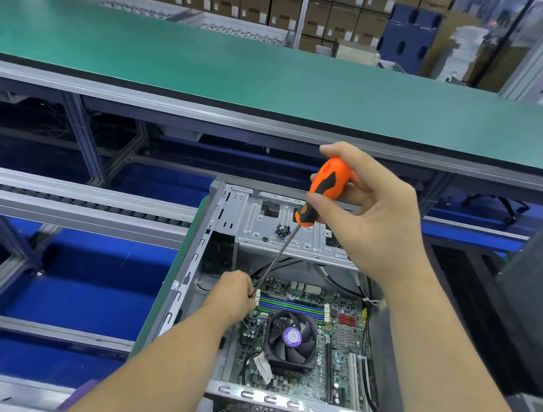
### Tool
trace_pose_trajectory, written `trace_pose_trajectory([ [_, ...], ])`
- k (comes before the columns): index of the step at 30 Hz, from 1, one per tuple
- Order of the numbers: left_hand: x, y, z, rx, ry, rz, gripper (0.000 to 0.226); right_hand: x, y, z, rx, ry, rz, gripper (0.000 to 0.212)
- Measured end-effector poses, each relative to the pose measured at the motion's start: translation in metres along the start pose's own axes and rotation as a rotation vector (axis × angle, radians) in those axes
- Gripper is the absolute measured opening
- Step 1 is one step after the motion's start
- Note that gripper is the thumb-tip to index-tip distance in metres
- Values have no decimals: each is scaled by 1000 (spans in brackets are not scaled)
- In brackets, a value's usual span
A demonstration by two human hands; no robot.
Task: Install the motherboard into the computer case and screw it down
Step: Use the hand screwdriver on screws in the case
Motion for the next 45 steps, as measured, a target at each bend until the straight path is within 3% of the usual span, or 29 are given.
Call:
trace_pose_trajectory([
  [5,1,4,4,3,-12,10,35,9,19,2,56,18,126,49],
  [8,2,6,5,20,-13,10,32,14,31,1,33,33,178,44],
  [19,6,12,6,1,27,30,13,20,43,-2,-139,8,137,45],
  [27,10,18,15,-59,-43,55,37,22,48,-13,-119,41,162,45],
  [45,13,19,28,-172,-177,111,29,34,59,-26,-88,58,197,46],
])
Point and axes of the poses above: each hand's wrist, its own x-axis towards the middle knuckle, its own y-axis out of the palm, z = x × y, the point moved 10 cm from there along x, towards the middle knuckle, and after that the axes turned 10 degrees about -y, right-handed, at the moved point
